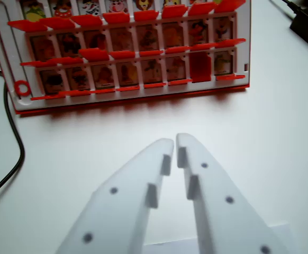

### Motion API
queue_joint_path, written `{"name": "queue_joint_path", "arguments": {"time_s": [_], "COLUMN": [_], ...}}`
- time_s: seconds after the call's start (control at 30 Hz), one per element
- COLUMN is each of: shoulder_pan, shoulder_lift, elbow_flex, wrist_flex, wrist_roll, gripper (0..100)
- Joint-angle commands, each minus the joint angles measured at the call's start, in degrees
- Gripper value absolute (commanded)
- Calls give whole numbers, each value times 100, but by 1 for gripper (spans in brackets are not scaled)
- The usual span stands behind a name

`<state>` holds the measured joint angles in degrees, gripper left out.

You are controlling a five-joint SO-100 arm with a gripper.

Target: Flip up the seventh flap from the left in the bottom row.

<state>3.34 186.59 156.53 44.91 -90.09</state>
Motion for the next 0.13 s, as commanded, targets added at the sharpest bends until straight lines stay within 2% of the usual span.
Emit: {"name": "queue_joint_path", "arguments": {"time_s": [0.0,0.1], "shoulder_pan": [-290,-431], "shoulder_lift": [88,88], "elbow_flex": [-264,-264], "wrist_flex": [9,-35], "wrist_roll": [9,-44], "gripper": [0,0]}}
